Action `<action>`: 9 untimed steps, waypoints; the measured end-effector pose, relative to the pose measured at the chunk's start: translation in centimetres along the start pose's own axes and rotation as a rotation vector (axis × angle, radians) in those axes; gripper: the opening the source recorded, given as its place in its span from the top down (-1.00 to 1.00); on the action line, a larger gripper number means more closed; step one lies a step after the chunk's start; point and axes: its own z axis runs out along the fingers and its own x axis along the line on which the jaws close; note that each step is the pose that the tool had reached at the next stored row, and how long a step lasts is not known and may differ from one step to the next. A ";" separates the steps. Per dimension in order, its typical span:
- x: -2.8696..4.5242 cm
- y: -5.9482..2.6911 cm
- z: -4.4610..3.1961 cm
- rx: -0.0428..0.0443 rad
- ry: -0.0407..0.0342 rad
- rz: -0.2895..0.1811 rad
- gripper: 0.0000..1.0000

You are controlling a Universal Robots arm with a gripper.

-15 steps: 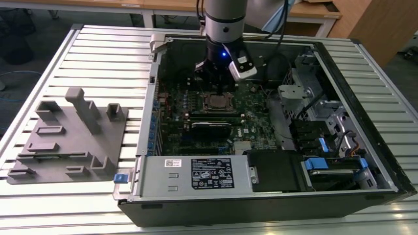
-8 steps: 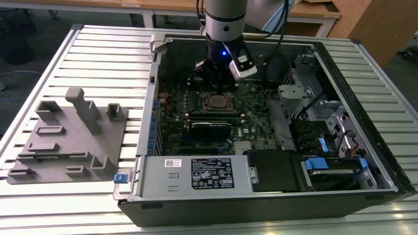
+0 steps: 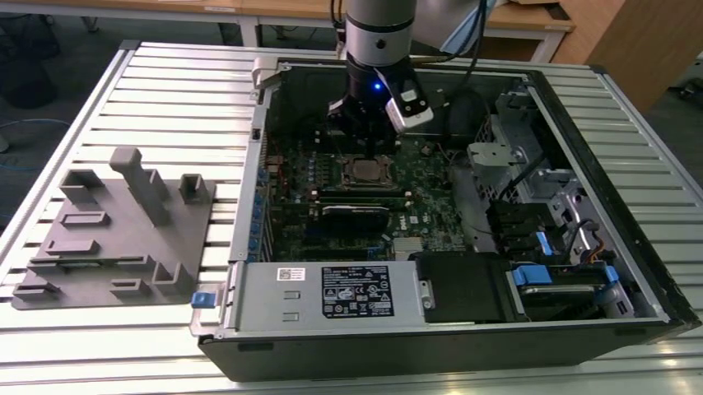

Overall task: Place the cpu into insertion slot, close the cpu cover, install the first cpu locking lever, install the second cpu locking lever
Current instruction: 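Install the first cpu locking lever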

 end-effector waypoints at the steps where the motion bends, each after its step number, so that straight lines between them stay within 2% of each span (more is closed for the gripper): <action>1: -0.01 0.00 -0.07 0.0000 0.0000 0.000 0.79; 9: -0.01 0.01 -0.11 -0.0001 0.0000 0.000 0.79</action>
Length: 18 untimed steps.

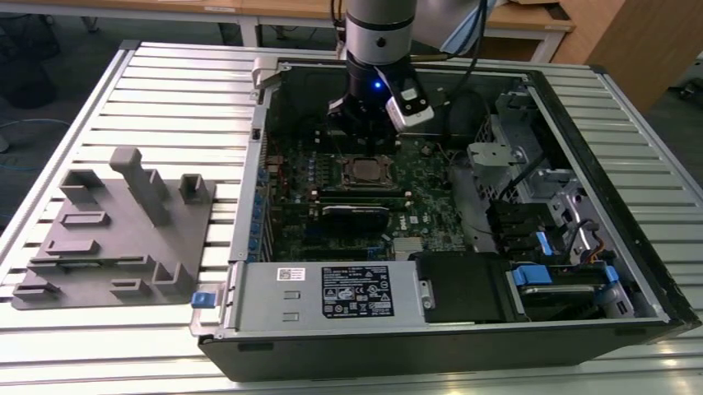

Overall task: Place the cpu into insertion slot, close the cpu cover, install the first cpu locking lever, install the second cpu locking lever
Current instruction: 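Install the first cpu locking lever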

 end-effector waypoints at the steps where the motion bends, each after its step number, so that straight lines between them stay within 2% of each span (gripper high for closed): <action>1: 0.00 0.00 0.00 0.0000 0.0000 0.000 0.79; 2: 0.00 -0.01 -0.02 -0.0011 0.0002 0.000 0.79; 3: 0.00 -0.02 -0.02 -0.0069 0.0006 0.000 0.79; 5: 0.00 -0.02 -0.01 -0.0256 0.0016 0.002 0.79; 8: 0.00 -0.04 -0.01 -0.0485 0.0028 0.004 0.79; 9: 0.00 -0.03 -0.01 -0.0527 0.0031 0.004 0.79; 15: 0.00 -0.04 -0.01 -0.0536 0.0033 0.004 0.79; 17: -0.01 -0.05 -0.01 -0.0662 0.0039 0.005 0.79; 18: 0.00 -0.04 -0.01 -0.0668 0.0039 0.005 0.79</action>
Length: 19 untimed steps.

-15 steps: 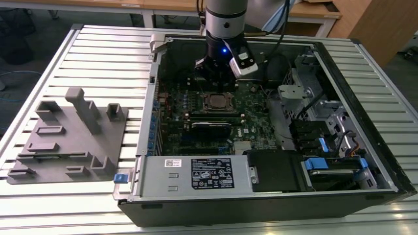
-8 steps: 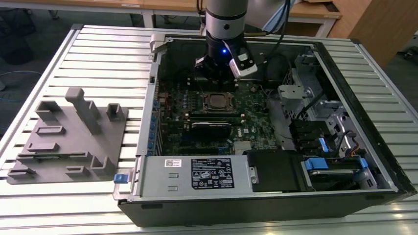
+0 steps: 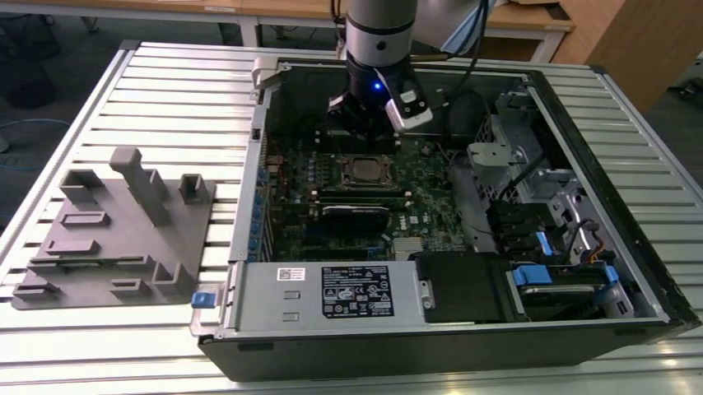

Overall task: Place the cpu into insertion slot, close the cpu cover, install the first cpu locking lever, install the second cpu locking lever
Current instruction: 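Install the first cpu locking lever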

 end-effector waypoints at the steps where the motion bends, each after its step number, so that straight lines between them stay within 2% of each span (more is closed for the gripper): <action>1: 0.00 0.00 0.00 -0.0002 0.0000 0.000 0.79; 4: 0.00 0.00 0.00 -0.0004 0.0001 0.000 0.79; 6: 0.00 -0.01 -0.01 -0.0050 0.0005 0.000 0.79; 8: 0.00 0.00 0.00 -0.0059 0.0004 0.001 0.79; 9: 0.22 -0.01 -0.02 -0.0066 0.0005 0.001 0.79; 10: 0.42 -0.02 -0.03 -0.0065 0.0005 0.001 0.79; 19: 0.64 -0.04 -0.05 -0.0065 0.0004 0.001 0.79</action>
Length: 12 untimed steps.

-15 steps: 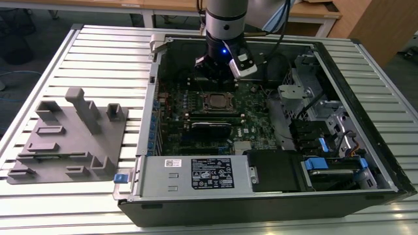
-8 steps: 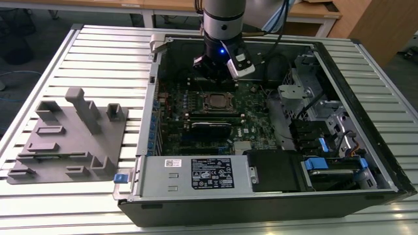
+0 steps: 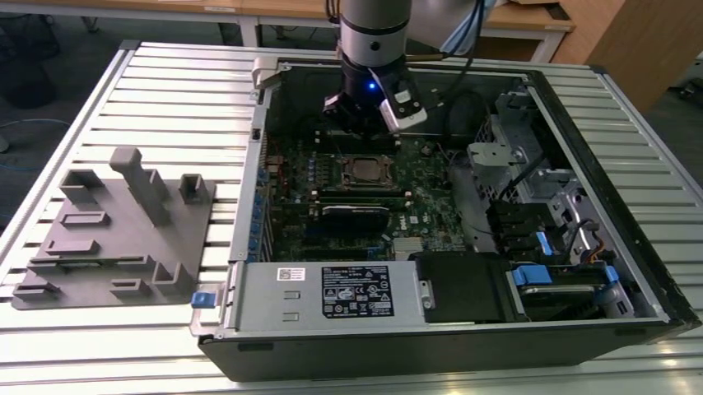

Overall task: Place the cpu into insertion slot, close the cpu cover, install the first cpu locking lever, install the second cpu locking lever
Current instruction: 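Install the first cpu locking lever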

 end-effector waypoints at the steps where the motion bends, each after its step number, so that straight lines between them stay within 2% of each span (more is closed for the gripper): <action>1: 0.06 0.00 0.00 -0.0001 0.0000 0.000 0.79; 8: 0.95 -0.06 -0.05 -0.0001 -0.0005 0.000 0.79; 12: 1.19 -0.07 -0.07 0.0001 -0.0004 0.000 0.79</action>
